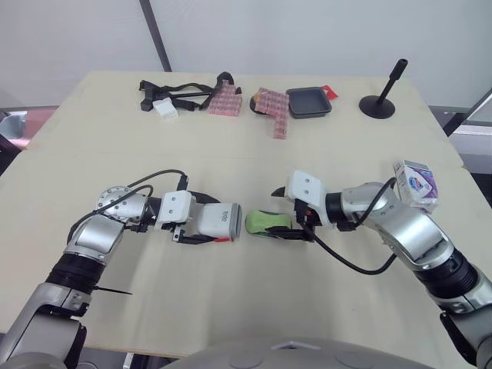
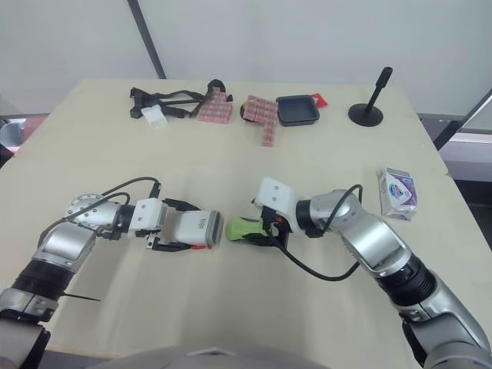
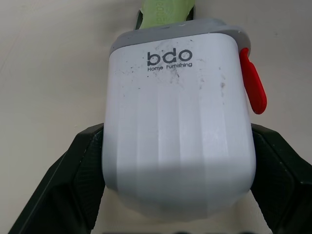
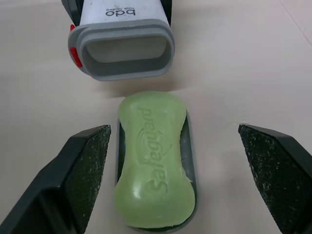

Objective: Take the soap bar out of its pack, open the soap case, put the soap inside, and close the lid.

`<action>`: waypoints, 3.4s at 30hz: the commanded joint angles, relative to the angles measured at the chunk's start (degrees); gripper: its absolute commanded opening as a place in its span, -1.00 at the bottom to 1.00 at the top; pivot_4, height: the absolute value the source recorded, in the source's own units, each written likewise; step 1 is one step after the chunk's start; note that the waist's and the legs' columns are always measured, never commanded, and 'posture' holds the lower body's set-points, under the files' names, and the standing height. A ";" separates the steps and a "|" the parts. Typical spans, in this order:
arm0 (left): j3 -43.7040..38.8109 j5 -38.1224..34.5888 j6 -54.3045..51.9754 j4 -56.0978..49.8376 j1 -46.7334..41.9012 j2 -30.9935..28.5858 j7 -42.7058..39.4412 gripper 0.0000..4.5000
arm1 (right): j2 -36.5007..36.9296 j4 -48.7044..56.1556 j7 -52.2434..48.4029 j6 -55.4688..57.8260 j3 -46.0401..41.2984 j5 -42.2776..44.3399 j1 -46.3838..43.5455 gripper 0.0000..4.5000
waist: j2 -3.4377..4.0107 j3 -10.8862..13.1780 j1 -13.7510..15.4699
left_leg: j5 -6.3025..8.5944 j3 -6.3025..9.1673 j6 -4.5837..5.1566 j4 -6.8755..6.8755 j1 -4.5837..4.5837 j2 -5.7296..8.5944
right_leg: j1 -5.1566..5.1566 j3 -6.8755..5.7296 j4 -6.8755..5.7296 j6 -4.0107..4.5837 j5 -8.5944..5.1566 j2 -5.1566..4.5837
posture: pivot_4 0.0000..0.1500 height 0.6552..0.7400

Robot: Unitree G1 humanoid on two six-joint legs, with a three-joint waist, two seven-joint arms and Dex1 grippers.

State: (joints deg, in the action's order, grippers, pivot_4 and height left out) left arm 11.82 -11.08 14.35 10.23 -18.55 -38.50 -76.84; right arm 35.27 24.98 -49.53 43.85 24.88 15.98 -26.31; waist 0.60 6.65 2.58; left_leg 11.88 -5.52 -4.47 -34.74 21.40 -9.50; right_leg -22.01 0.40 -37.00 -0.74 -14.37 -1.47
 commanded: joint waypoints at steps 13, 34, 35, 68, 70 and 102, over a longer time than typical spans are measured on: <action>-0.58 -0.45 0.20 -1.16 -0.15 -0.23 0.18 0.54 | -0.59 -3.40 -0.89 -0.34 4.98 -4.83 -1.64 1.00 | 0.00 0.00 0.44 | 0.02 0.00 -0.04 0.00 0.00 0.00 | 0.01 0.00 0.01 -0.01 0.00 0.01 | 1.00 1.00; -0.32 -0.53 -0.33 -1.88 0.14 -0.04 0.23 0.54 | -2.01 -6.73 -1.77 -1.39 5.87 -7.12 -0.67 0.76 | 0.00 0.00 0.44 | 0.01 0.00 -0.05 0.00 0.01 -0.01 | 0.01 0.00 0.00 -0.01 0.00 0.02 | 1.00 1.00; -0.27 -0.57 -0.41 -2.02 0.17 0.01 0.25 0.54 | -2.02 -6.83 -1.80 -1.52 5.84 -7.12 -0.52 0.66 | 0.00 0.00 0.44 | 0.01 0.00 -0.05 0.00 0.00 -0.01 | 0.01 0.00 0.00 -0.01 0.00 0.02 | 1.00 1.00; 0.93 0.75 -0.15 -1.59 -0.63 4.23 3.60 0.54 | 8.03 1.29 -13.96 4.68 3.50 -4.11 -9.97 0.15 | -0.01 0.02 0.67 | 0.01 0.00 -0.07 0.00 0.01 -0.06 | 0.11 0.00 0.00 -0.01 0.00 0.06 | 1.00 1.00; 1.42 1.18 0.03 -2.09 -0.72 5.10 4.13 0.54 | 8.20 1.88 -14.11 5.66 3.49 -3.79 -10.44 0.15 | -0.01 0.02 0.69 | 0.01 0.00 -0.07 0.00 0.02 -0.06 | 0.11 0.00 0.00 -0.01 0.00 0.06 | 1.00 1.00; 4.88 2.57 -4.21 -5.93 -2.42 12.38 10.58 0.54 | 7.63 0.53 -15.34 10.66 10.71 -6.15 -19.40 0.15 | -0.01 0.02 0.85 | 0.01 -0.01 -0.07 -0.02 0.04 -0.06 | 0.11 0.06 -0.07 0.00 0.00 0.08 | 1.00 1.00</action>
State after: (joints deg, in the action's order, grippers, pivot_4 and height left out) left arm 16.81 -8.23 9.74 5.94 -19.84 -26.48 -67.13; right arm 42.86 24.73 -65.22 54.23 35.78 10.44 -44.13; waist 0.60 6.67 3.43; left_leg 11.89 -5.53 -4.54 -34.77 21.44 -9.56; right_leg -21.90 0.47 -37.07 -0.74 -14.37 -1.39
